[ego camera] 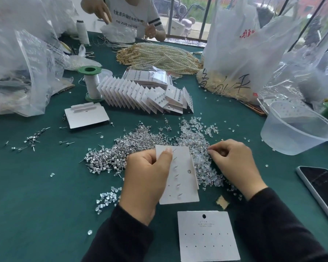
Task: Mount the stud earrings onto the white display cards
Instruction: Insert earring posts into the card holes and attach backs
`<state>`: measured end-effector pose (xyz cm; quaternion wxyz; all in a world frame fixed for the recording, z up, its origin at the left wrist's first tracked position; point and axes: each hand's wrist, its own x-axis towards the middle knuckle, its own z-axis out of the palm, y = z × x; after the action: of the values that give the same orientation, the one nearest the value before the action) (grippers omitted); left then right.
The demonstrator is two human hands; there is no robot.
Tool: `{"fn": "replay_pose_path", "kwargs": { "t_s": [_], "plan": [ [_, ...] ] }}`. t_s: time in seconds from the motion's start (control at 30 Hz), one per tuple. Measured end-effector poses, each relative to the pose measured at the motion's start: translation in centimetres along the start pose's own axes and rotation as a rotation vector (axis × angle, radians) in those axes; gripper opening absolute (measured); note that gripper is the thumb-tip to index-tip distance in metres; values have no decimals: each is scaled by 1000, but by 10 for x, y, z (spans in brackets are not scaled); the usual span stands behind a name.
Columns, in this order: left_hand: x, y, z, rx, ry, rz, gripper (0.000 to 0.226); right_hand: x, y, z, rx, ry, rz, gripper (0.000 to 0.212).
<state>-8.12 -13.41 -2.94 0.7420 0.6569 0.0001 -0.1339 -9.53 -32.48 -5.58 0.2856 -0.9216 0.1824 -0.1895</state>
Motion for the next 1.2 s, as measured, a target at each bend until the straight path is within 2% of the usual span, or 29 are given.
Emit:
{"fn": "replay_pose_path", "kwargs": {
  "t_s": [0.23,0.43,0.77,1.03,1.2],
  "plan": [
    [1,0,0,3,-4,-32,40,3,0,-3,13,-24,73,13],
    [1,0,1,21,-8,-35,42,-3,0,-15,303,-2,96,11],
    [0,0,2,48,-8,-43,41,-9,-9,-17,456,-29,70,15],
    [0,-2,3,81,-14,-34,31,-13,-16,-18,590,-40,67,18],
    [-3,2,3,76,-22,-35,39,-18,-24,-17,693,-57,28,22]
  ]
}}
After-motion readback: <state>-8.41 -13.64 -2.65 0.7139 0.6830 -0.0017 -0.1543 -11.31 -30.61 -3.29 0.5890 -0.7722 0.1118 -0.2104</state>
